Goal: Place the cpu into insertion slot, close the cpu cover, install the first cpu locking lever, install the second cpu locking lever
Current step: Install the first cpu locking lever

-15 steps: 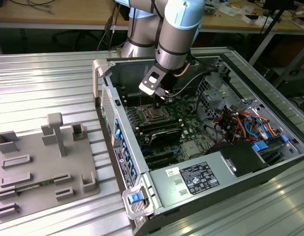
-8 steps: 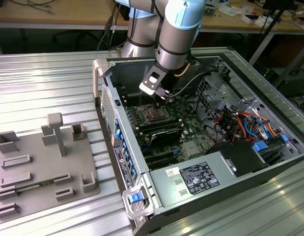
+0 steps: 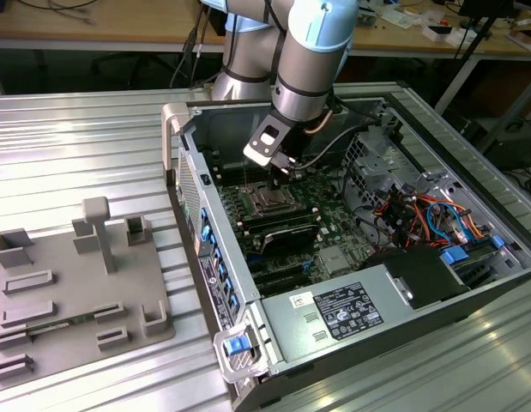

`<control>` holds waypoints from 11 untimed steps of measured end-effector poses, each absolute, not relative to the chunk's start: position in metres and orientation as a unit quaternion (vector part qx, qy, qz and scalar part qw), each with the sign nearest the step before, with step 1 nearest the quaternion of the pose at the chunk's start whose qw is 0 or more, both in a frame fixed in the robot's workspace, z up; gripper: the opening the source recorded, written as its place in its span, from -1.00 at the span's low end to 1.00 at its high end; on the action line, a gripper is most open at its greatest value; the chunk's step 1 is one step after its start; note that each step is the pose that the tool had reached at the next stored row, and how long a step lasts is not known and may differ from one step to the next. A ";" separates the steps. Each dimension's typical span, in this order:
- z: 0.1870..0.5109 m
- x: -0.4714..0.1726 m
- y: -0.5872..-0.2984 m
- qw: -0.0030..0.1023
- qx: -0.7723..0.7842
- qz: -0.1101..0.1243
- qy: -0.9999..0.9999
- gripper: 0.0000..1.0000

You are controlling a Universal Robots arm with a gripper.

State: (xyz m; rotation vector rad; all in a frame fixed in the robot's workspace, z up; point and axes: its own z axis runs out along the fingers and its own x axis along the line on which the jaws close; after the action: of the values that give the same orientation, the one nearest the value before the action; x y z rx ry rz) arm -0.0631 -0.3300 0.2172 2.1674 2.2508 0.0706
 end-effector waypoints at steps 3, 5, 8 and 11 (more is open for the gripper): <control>0.221 -0.063 -0.330 0.008 0.693 0.023 0.720 -0.79; 0.227 -0.063 -0.330 0.008 0.693 0.023 0.720 -0.79; 0.235 -0.063 -0.330 0.008 0.693 0.022 0.720 -0.79; 0.236 -0.063 -0.330 0.007 0.681 0.022 0.732 -0.79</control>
State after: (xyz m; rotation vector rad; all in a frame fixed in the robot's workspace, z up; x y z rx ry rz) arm -0.0630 -0.3300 0.2361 2.1281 2.2898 0.0676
